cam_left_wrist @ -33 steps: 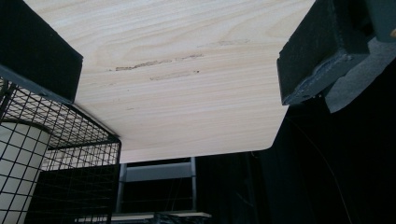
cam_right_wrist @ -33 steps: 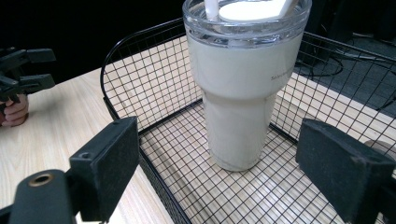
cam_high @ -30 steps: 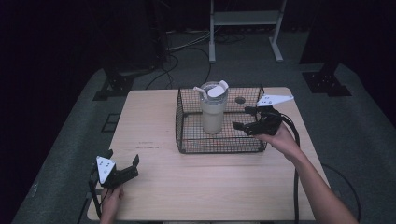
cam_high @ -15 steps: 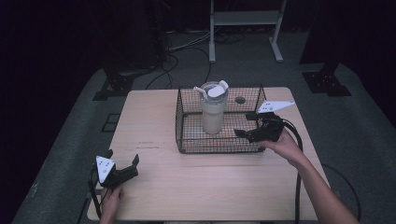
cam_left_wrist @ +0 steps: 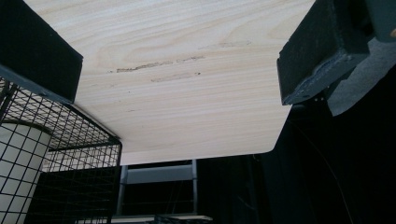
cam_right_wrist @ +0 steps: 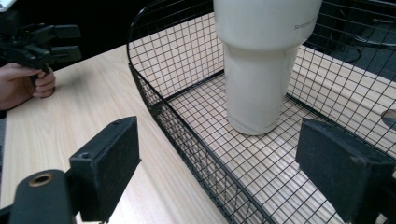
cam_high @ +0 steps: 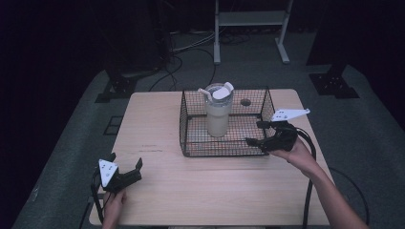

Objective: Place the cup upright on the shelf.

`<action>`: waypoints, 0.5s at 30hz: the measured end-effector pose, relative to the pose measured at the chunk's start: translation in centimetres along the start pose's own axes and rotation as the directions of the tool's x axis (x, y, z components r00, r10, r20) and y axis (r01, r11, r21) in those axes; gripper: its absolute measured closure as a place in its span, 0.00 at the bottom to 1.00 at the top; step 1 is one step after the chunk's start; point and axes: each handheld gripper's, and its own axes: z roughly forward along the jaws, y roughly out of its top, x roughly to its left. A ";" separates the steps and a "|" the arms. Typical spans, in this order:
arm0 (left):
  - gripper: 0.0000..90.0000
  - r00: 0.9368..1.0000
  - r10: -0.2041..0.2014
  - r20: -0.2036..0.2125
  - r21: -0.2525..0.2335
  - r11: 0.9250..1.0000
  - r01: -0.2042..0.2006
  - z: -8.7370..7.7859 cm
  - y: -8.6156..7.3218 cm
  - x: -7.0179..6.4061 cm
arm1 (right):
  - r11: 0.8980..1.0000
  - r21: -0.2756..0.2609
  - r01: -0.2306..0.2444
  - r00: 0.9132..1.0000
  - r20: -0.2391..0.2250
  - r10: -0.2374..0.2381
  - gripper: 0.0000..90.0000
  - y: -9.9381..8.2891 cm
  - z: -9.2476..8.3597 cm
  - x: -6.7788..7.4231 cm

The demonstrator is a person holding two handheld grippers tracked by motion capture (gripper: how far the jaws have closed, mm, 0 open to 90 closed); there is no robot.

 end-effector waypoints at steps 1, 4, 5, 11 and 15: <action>0.00 1.000 0.000 0.000 0.000 1.000 0.000 0.0 0.0 0.0 | 1.000 0.001 0.001 1.000 0.001 -0.001 0.14 -0.1 -0.1 0.1; 0.00 1.000 0.000 0.000 0.000 1.000 0.000 0.0 0.0 0.0 | 1.000 0.009 0.000 1.000 -0.004 0.000 0.14 -0.5 -0.2 0.2; 0.00 1.000 0.000 0.000 0.000 1.000 0.000 0.0 0.0 0.0 | 1.000 0.015 0.002 1.000 0.000 -0.002 0.14 -0.5 -0.2 0.2; 0.00 1.000 0.001 0.002 0.000 1.000 -0.001 0.0 0.0 0.0 | 1.000 0.014 -0.001 1.000 0.001 0.001 0.14 -1.0 -0.8 0.3; 0.00 1.000 0.001 0.001 0.000 1.000 -0.001 0.0 0.0 0.0 | 1.000 0.020 -0.009 1.000 0.000 0.009 0.14 -1.6 -1.1 0.4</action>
